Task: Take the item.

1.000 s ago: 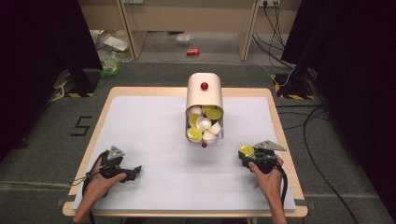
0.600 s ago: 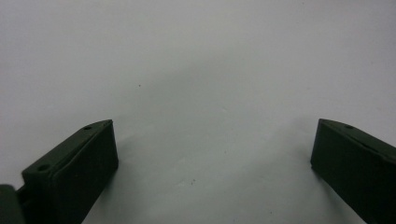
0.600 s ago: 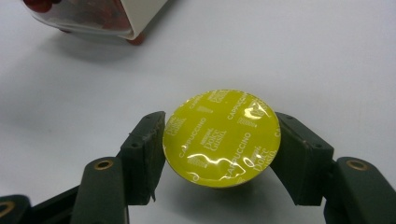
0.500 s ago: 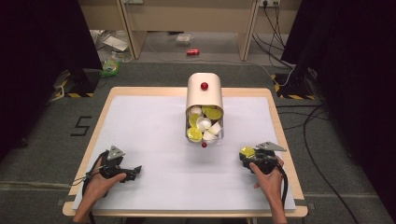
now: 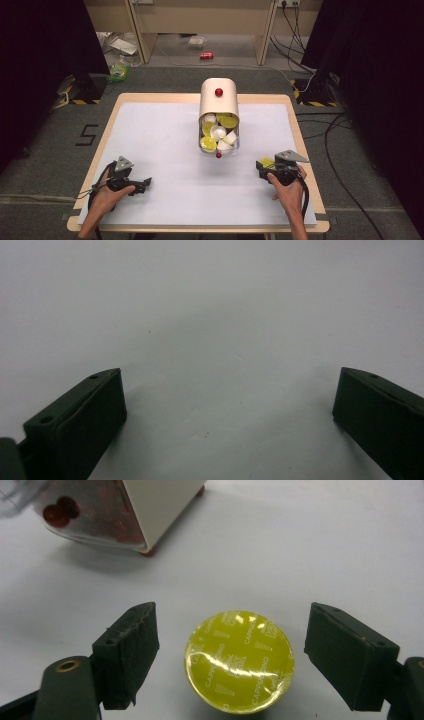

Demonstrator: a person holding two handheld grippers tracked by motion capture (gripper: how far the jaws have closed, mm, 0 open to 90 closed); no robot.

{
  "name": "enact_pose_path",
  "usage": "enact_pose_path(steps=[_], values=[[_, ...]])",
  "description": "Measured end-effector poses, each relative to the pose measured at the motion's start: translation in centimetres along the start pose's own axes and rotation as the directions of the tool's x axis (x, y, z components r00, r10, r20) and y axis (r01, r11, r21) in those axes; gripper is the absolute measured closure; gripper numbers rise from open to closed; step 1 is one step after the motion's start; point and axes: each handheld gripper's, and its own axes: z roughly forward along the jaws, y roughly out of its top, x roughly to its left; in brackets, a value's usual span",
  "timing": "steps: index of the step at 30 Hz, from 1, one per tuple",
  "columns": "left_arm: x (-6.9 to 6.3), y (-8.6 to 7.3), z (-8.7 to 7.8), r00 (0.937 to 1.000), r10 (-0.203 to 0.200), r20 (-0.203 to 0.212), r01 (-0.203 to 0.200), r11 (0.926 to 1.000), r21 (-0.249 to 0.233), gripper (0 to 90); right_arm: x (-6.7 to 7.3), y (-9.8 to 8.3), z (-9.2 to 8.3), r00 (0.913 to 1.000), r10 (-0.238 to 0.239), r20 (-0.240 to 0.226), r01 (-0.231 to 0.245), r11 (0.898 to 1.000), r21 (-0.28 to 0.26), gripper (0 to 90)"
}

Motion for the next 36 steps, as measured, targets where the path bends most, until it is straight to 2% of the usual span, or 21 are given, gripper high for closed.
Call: enact_pose_path(steps=[14,22,36], values=[[0.0,0.0,0.0,1.0000,0.000,0.000,0.000,1.0000,0.000,0.0,1.4,1.4,-1.3,0.9992,-0.027,-0.031,0.024,0.996,-0.081,24.1],[0.0,0.0,0.0,1.0000,0.000,0.000,0.000,1.0000,0.000,0.0,2.5,1.9,-1.5,0.9976,-0.045,-0.053,0.040,0.996,-0.085,25.0],[0.0,0.0,0.0,1.0000,-0.001,0.000,0.001,1.0000,0.000,0.0,3.6,2.4,-1.9,0.9951,-0.076,-0.064,0.069,0.992,-0.106,25.3]])
